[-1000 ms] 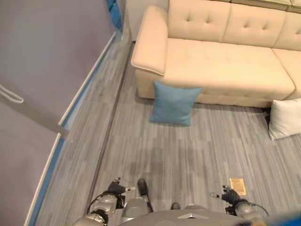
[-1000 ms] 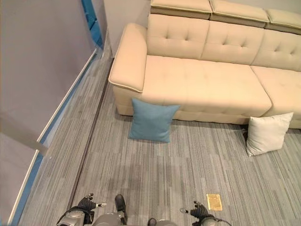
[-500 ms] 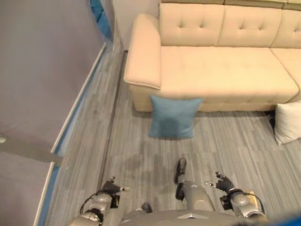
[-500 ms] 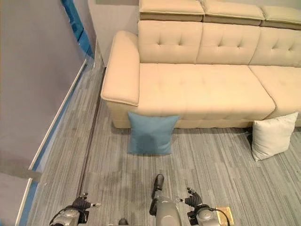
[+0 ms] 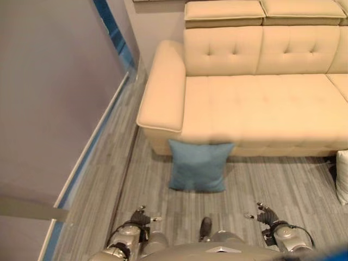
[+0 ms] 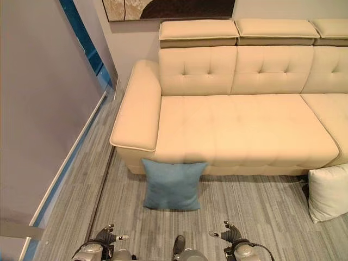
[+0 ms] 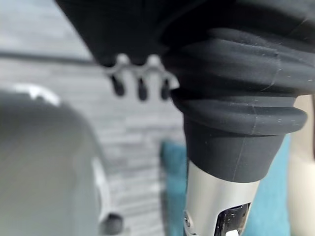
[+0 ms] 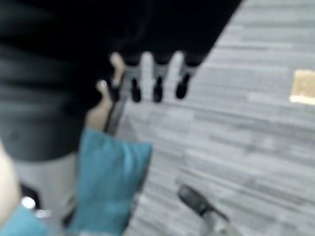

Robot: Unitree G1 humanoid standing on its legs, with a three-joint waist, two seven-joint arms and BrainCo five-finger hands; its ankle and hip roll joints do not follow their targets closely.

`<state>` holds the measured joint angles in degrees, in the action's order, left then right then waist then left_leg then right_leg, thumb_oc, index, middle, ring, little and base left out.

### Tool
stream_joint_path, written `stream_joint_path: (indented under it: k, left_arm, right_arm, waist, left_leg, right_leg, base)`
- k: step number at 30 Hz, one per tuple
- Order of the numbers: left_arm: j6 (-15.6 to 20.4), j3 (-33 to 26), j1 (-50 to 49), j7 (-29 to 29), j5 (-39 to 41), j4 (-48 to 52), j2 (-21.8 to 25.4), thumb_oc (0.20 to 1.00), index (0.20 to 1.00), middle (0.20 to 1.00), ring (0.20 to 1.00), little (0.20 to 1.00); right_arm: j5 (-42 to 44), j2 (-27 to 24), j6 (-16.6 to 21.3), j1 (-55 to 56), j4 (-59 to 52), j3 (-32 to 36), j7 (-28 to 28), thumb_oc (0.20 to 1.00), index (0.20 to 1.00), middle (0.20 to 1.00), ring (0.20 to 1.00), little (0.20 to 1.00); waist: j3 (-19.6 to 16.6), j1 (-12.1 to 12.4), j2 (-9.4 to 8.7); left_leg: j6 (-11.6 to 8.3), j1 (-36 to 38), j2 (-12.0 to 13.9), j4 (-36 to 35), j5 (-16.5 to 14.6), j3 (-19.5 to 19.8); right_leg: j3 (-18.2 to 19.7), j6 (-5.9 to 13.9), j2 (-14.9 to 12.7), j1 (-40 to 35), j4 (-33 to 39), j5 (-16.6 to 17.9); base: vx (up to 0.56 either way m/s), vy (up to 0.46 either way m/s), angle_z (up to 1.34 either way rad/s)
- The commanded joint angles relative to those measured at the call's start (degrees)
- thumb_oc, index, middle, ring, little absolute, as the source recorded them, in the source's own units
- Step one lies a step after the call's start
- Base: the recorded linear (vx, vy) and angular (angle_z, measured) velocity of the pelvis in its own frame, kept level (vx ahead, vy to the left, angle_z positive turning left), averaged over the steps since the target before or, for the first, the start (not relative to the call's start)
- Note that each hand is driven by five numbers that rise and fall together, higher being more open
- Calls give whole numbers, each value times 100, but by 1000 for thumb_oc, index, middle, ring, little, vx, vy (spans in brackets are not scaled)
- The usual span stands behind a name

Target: Pick up all the scattered cushions and arrange them neatly on the sofa.

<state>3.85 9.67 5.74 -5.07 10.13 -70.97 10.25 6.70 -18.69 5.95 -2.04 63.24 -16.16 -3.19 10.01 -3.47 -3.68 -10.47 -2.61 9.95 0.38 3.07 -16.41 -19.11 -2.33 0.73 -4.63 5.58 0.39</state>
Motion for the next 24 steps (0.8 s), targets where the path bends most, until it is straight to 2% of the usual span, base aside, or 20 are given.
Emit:
stream_joint_path:
  k: [1, 4, 6, 7, 8, 10, 12, 14, 15, 16, 17, 18, 19, 21, 24]
  left_arm:
    - [69, 140, 131, -59, -6, 77, 310, 1000, 1000, 1000, 1000, 1000]
    - [65, 79, 64, -36, 10, 60, 323, 1000, 1000, 1000, 1000, 1000]
    - [66, 58, 5, -34, -10, 43, 314, 1000, 1000, 1000, 1000, 1000]
    - [79, 63, 29, -40, -12, 67, 342, 1000, 1000, 1000, 1000, 1000]
    - [79, 64, 30, -40, -12, 67, 342, 1000, 1000, 1000, 1000, 1000]
    - [102, 33, 46, -76, 20, 134, 379, 1000, 1000, 1000, 1000, 1000]
    - [140, -22, 109, -168, 137, 287, 533, 1000, 1000, 1000, 1000, 1000]
    - [142, -41, 156, -178, 126, 283, 619, 1000, 1000, 1000, 1000, 1000]
    - [142, -41, 156, -177, 126, 282, 620, 1000, 1000, 1000, 1000, 1000]
    - [164, -91, 165, -187, 121, 281, 684, 1000, 1000, 1000, 1000, 1000]
    - [164, -96, 167, -187, 121, 283, 686, 1000, 1000, 1000, 1000, 1000]
    - [174, -134, 196, -202, 132, 311, 737, 1000, 1000, 1000, 1000, 1000]
    - [174, -134, 195, -202, 132, 311, 736, 1000, 1000, 1000, 1000, 1000]
    - [194, -132, 213, -220, 129, 346, 753, 1000, 1000, 1000, 1000, 1000]
    - [204, -146, 251, -228, 122, 303, 737, 1000, 1000, 1000, 1000, 1000]
  right_arm:
    - [100, -139, 80, -7, -114, 31, -69, 1000, 1000, 1000, 1000, 1000]
    - [88, -102, 86, 6, -159, 75, -65, 1000, 1000, 1000, 1000, 1000]
    - [63, -92, 100, -18, -214, 67, -89, 1000, 1000, 1000, 1000, 1000]
    - [62, -75, 111, -59, -319, 85, -77, 1000, 1000, 1000, 1000, 1000]
    - [61, -74, 109, -58, -320, 86, -77, 1000, 1000, 1000, 1000, 1000]
    - [46, -52, 128, -139, -412, 70, -95, 1000, 1000, 1000, 1000, 1000]
    - [48, -25, 151, -347, -567, -20, -117, 1000, 1000, 1000, 1000, 1000]
    - [60, -9, 144, -414, -611, -57, -108, 1000, 1000, 1000, 1000, 1000]
    - [60, -8, 144, -415, -611, -57, -108, 1000, 1000, 1000, 1000, 1000]
    - [27, -22, 148, -446, -696, -67, -104, 1000, 1000, 1000, 1000, 1000]
    - [25, -22, 145, -448, -704, -69, -104, 1000, 1000, 1000, 1000, 1000]
    - [2, -16, 140, -459, -740, -61, -97, 1000, 1000, 1000, 1000, 1000]
    - [2, -17, 140, -457, -740, -61, -97, 1000, 1000, 1000, 1000, 1000]
    - [14, -31, 136, -441, -764, -10, -100, 1000, 1000, 1000, 1000, 1000]
    - [-66, -41, 149, -395, -833, -39, -92, 1000, 1000, 1000, 1000, 1000]
  waist:
    - [146, 229, 18]
    - [106, 223, 19]
    - [80, 260, 19]
    - [105, 254, 13]
    - [104, 260, 12]
    - [110, 321, 15]
    - [268, 355, 28]
    - [293, 340, 50]
    - [292, 347, 49]
    - [266, 378, 58]
    - [299, 370, 54]
    - [262, 347, 37]
    - [280, 340, 41]
    - [317, 253, -17]
    - [381, 244, -72]
  left_leg:
    - [254, -81, -201, -38, 553, 366]
    - [320, 133, -270, -244, 430, 209]
    - [408, 193, -409, -135, 322, 197]
    - [486, 244, -495, -88, 193, 55]
    - [487, 242, -495, -82, 188, 50]
    - [618, 269, -579, -17, -8, -123]
    - [752, 356, -640, 40, -184, -390]
    - [782, 385, -657, 37, -244, -438]
    - [782, 386, -658, 36, -246, -446]
    - [723, 513, -684, -8, -404, -477]
    - [757, 490, -671, 6, -331, -521]
    - [722, 508, -657, -31, -370, -535]
    - [722, 532, -658, -33, -379, -526]
    - [701, 583, -705, 23, -443, -449]
    - [656, 619, -703, 123, -509, -434]
  right_leg:
    - [567, 781, -337, -151, -291, -120]
    - [611, 824, -373, -194, -374, -214]
    - [684, 894, -505, -163, -550, -228]
    - [750, 962, -628, -74, -740, -226]
    - [757, 964, -630, -67, -749, -231]
    - [713, 1090, -814, 96, -1048, -247]
    - [691, 1258, -1059, 550, -1692, -46]
    - [810, 1255, -1092, 759, -1797, 57]
    - [819, 1256, -1092, 767, -1804, 55]
    - [575, 1330, -1386, 708, -1489, 171]
    - [536, 1290, -1381, 703, -1448, 252]
    - [538, 1345, -1507, 858, -1131, 484]
    - [529, 1350, -1509, 830, -1133, 475]
    - [789, 1415, -1518, 1021, -935, 658]
    - [601, 1429, -1597, 984, -873, 671]
  base:
    - [272, 88, -43]
    - [224, 130, -40]
    - [220, 231, -44]
    - [151, 201, -54]
    - [112, 189, -45]
    - [78, 196, -21]
    - [56, 224, -68]
    - [44, 98, -69]
    - [162, 80, -16]
    - [64, 0, -5]
    - [147, -41, -30]
    - [35, -50, -39]
    - [136, -42, -40]
    - [114, -7, -10]
    - [102, -92, 36]
